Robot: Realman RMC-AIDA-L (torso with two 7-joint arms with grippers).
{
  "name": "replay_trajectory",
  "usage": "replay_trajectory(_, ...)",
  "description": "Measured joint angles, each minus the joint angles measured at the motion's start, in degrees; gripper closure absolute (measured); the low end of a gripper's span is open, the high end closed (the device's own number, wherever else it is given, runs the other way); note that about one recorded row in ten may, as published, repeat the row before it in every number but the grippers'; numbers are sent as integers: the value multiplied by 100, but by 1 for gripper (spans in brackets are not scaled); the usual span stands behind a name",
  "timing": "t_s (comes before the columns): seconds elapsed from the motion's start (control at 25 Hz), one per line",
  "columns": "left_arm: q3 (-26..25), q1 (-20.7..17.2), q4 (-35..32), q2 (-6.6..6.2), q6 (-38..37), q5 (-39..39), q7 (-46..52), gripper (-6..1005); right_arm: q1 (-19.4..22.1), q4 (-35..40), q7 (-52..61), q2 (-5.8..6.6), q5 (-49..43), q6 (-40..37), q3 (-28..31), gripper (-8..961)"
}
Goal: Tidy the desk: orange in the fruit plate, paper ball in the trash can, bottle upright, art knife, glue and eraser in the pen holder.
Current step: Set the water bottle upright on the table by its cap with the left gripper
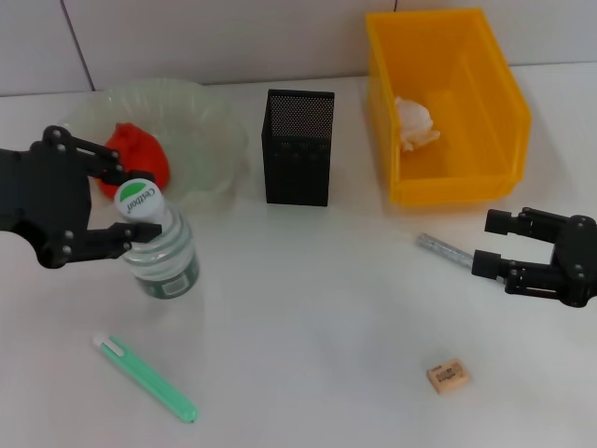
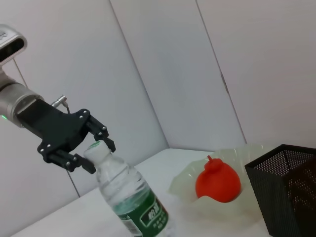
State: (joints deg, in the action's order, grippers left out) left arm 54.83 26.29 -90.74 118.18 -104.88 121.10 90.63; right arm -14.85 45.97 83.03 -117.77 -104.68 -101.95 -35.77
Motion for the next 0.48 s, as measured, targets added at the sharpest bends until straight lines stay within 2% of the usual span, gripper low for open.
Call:
replay_trajectory(0.24,-417,8,9,-8,-380,-27,293,529,-10,0,-42,5,0,0,0,179)
replay_trajectory(0.48,-931,25,215,-6,-356,-39,528,525,-18,0,-48,16,0,-1,0,181)
